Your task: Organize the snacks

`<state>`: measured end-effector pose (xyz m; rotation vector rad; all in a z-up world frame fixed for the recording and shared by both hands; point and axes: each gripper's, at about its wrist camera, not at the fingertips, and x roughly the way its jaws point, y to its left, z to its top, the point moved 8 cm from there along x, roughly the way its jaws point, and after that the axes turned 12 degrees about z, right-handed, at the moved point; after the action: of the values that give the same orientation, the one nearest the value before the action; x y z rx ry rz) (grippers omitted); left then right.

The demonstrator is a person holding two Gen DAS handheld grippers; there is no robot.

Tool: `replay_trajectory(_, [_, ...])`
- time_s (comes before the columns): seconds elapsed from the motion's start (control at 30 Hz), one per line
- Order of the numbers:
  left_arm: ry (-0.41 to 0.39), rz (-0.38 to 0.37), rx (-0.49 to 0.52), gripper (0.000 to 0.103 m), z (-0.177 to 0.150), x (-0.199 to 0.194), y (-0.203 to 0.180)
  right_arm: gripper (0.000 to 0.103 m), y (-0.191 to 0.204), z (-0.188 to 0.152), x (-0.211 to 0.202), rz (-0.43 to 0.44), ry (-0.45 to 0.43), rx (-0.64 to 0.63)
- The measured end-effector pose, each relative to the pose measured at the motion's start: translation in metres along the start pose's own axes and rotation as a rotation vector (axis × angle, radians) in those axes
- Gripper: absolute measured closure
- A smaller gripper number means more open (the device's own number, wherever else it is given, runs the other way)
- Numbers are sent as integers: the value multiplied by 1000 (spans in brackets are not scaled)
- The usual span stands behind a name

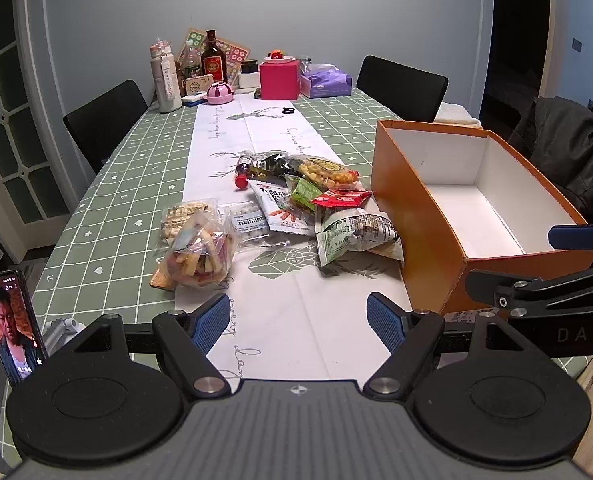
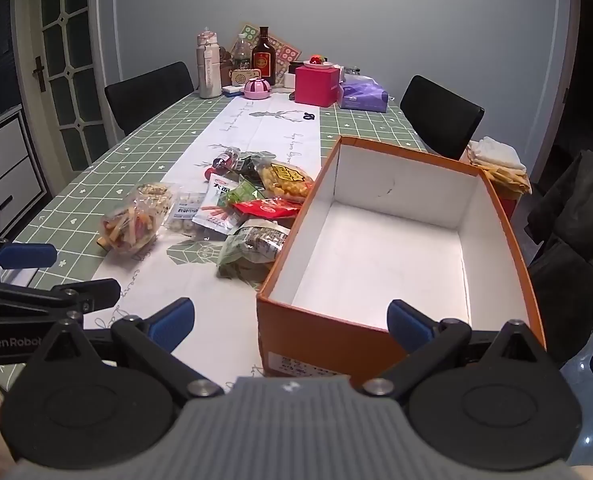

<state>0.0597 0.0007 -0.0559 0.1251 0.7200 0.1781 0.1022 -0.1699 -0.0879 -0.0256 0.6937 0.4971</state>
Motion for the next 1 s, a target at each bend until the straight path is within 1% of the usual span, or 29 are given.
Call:
replay_trajectory(0.57, [3, 1, -9, 12, -2, -2, 4, 3, 1, -1, 1, -4, 6, -6])
replay_trajectory(1.0, [-6, 9, -20, 12, -1, -5, 10, 3, 7, 2, -2, -3, -6, -20])
